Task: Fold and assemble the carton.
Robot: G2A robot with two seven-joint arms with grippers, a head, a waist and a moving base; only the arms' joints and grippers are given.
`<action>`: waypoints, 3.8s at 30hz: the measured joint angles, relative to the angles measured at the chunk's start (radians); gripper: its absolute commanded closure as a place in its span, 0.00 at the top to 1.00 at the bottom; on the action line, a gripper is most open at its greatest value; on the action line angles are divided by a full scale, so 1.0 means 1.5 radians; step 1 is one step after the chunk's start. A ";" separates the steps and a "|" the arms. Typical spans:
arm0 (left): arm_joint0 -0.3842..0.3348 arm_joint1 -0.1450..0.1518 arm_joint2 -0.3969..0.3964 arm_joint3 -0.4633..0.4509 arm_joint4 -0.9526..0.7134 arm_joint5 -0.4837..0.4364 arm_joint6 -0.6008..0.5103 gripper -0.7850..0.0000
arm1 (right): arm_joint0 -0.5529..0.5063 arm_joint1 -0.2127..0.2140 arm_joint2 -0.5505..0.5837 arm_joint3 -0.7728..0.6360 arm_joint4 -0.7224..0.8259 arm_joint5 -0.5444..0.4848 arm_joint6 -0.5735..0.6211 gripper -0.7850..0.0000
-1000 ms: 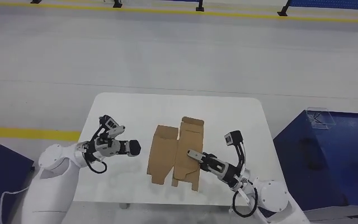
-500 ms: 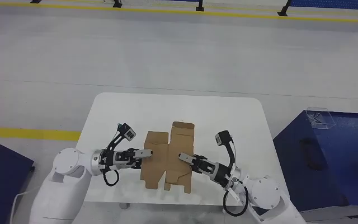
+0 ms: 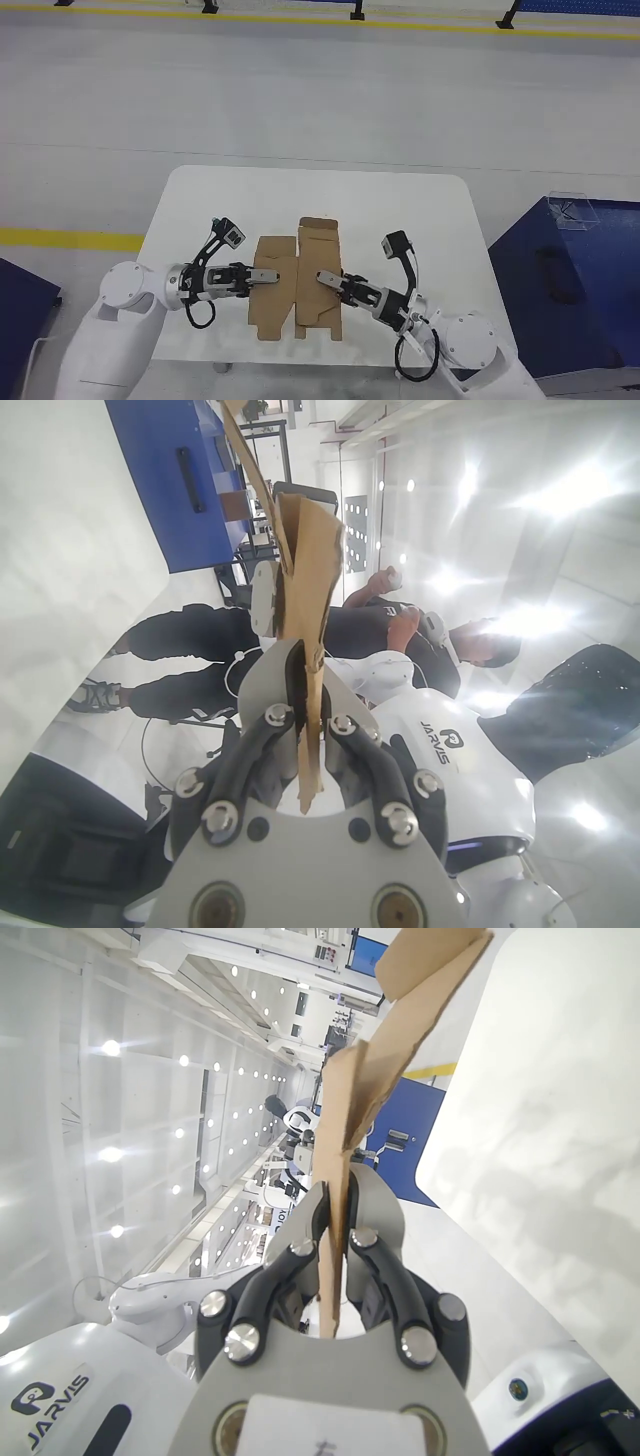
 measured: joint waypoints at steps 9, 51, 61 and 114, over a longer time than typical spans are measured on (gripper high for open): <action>0.000 0.005 -0.002 -0.003 -0.006 -0.014 -0.004 0.00 | 0.008 -0.001 0.040 0.050 0.142 0.042 0.030 1.00; 0.013 0.027 -0.001 0.004 0.020 -0.016 -0.009 1.00 | 0.005 0.003 0.100 0.013 0.115 0.006 -0.024 0.00; 0.080 0.036 -0.063 -0.141 0.220 -0.232 0.210 1.00 | -0.012 0.003 0.108 -0.010 0.116 0.008 -0.037 0.00; 0.157 0.046 0.075 -0.426 0.752 -0.309 0.412 1.00 | 0.031 -0.018 0.060 0.054 0.214 0.056 -0.092 0.00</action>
